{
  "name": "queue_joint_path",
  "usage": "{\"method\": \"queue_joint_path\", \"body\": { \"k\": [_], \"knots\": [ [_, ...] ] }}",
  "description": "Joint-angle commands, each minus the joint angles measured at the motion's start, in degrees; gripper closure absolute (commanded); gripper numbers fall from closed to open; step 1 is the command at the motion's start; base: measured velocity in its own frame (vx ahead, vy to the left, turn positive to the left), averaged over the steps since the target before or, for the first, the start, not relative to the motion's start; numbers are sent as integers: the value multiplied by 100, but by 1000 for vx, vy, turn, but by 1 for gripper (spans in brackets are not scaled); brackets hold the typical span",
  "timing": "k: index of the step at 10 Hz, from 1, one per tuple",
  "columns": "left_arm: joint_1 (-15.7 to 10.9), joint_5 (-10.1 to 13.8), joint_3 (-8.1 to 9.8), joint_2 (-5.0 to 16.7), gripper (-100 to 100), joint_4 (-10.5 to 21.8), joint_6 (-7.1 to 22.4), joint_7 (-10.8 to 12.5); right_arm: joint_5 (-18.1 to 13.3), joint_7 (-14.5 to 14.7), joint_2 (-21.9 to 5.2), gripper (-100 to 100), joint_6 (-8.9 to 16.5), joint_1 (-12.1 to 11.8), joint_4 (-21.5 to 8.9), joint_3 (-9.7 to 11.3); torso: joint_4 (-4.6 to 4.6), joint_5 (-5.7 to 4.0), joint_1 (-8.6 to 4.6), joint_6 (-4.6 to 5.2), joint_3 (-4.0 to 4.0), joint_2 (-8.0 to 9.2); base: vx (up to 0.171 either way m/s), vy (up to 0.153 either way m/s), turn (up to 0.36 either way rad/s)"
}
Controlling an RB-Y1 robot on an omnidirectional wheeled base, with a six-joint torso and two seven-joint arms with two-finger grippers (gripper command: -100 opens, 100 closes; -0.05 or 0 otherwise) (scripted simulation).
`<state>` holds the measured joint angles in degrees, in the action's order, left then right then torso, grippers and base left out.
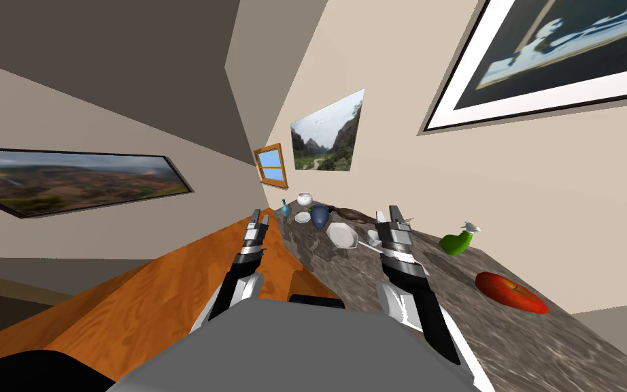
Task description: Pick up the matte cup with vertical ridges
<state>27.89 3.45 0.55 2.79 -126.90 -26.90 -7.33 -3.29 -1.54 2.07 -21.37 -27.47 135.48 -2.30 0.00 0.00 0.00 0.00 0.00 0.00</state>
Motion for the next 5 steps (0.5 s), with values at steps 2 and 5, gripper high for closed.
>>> {"method": "queue_joint_path", "body": {
  "k": [2, 5],
  "knots": [
    [0, 0, 0, 0, 0, 0, 0, 0, -83, 92, -401, -100, 28, 22, -82, -26, 0, 0, 0, 0, 0, -1, 4, 7, -3],
    [0, 0, 0, 0, 0, 0, 0, 0, -282, 312, -847, -100, 94, 70, -276, -84, -1, 1, 5, 0, -2, -3, 8, 19, -4]
  ]
}}
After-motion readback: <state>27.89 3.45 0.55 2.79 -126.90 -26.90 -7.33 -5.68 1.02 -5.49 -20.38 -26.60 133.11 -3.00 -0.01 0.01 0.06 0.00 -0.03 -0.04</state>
